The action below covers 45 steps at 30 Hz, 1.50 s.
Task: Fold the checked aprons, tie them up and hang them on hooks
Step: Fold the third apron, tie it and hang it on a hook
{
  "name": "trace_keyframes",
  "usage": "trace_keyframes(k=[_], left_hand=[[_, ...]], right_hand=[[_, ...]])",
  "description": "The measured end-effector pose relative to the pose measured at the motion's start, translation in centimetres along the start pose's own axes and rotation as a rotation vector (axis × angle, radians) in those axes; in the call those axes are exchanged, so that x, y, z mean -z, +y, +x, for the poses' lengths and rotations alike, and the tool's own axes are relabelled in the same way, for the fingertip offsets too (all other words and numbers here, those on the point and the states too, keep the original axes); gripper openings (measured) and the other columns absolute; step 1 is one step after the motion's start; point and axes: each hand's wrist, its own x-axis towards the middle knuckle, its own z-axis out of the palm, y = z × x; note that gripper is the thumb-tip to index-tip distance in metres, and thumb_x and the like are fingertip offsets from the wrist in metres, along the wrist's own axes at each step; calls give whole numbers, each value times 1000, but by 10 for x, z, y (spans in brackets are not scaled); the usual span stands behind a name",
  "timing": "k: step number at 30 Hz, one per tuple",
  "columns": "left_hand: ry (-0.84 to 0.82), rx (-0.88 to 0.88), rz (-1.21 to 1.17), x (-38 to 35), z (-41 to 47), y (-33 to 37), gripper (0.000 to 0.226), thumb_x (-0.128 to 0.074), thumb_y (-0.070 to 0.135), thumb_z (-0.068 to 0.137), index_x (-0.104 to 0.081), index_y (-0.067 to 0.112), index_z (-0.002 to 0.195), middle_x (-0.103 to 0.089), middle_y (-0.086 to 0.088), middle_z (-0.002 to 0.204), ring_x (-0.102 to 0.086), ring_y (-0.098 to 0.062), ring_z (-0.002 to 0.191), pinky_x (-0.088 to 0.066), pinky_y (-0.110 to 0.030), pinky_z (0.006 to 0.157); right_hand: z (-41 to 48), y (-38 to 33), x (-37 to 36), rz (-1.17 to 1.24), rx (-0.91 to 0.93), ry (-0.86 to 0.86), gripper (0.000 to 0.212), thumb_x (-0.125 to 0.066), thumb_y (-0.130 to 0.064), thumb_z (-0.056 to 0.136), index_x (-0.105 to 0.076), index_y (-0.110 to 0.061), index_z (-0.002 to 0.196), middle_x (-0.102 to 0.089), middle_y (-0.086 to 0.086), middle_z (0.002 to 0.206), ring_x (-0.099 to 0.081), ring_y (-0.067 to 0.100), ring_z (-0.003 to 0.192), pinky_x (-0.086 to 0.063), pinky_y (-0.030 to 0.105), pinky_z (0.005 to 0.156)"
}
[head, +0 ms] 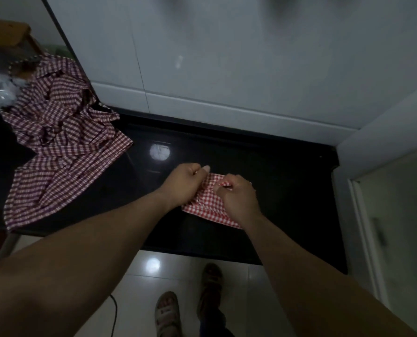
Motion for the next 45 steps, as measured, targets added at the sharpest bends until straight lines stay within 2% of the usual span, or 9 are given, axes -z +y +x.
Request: trace_keyframes(k=[6, 11, 13, 16, 20, 27, 32, 36, 45], left_hand=[[-141, -287, 772, 8, -1, -35, 49, -37, 60, 106, -55, 28, 74, -64, 11, 74, -59, -5, 73, -35, -39, 97], [-190, -284, 1041, -11, -1, -25, 49, -33, 63, 105, -62, 30, 87, -72, 6, 92, -65, -17, 90, -32, -40, 98], [-211, -267, 1099, -9, 0, -22, 49, -32, 62, 106, -67, 28, 95, -72, 5, 94, -65, -18, 92, -31, -41, 99], [-231, -233, 1127, -9, -1, -20, 49, -31, 59, 107, -67, 28, 98, -71, 4, 92, -64, -18, 91, -32, -41, 99], [-206, -219, 1084, -11, -4, -19, 48, -32, 63, 105, -65, 29, 99, -72, 3, 95, -66, -19, 93, -28, -40, 90], [-220, -157, 992, -9, -4, -20, 45, -38, 61, 105, -65, 26, 96, -73, 1, 100, -67, -21, 97, -36, -40, 93], [-51, 63, 117, 20, -4, 5, 42, -57, 36, 106, -62, 12, 71, -66, -1, 63, -60, -9, 57, -49, -31, 61], [6, 182, -336, 26, 22, 42, 39, -53, 29, 108, -60, 10, 75, -66, -9, 69, -66, -23, 68, -55, -29, 67], [-204, -3, -90, -11, 36, 68, 39, -59, 35, 105, -72, 11, 77, -80, -5, 91, -72, -13, 80, -51, -27, 82]], right_hand=[[-3, 30, 13, -119, -114, 132, 24, -66, -33, 96, -71, -18, 114, -63, 3, 119, -60, 25, 114, -48, 49, 103], [-3, -4, 31, -570, 289, 206, 14, -59, -35, 96, -66, -24, 95, -63, -5, 97, -56, 16, 96, -42, 36, 86], [-2, -22, 34, -523, 411, 37, 10, -56, -31, 99, -62, -25, 93, -60, -7, 90, -55, 11, 85, -44, 32, 76], [4, -31, 19, -261, 280, -177, 14, -54, -26, 103, -55, -19, 91, -63, 0, 81, -62, 15, 73, -53, 39, 64], [4, -14, 8, 118, 97, -200, 6, -57, -12, 103, -63, -11, 104, -71, 4, 91, -70, 13, 81, -60, 26, 68], [7, -6, 12, 176, 89, -242, 13, -61, -3, 99, -72, -10, 103, -75, 5, 91, -72, 6, 77, -58, 20, 70], [17, -10, 7, 145, 35, -244, 14, -67, -8, 93, -75, -18, 90, -77, 4, 81, -74, 21, 78, -63, 43, 80], [16, -10, 5, 105, 86, -279, 12, -71, -15, 92, -82, -19, 92, -78, -5, 88, -72, 8, 83, -59, 32, 86], [19, -7, 15, 221, 6, -361, 15, -73, -20, 95, -78, -7, 100, -76, 10, 80, -69, 11, 69, -58, 26, 70]])
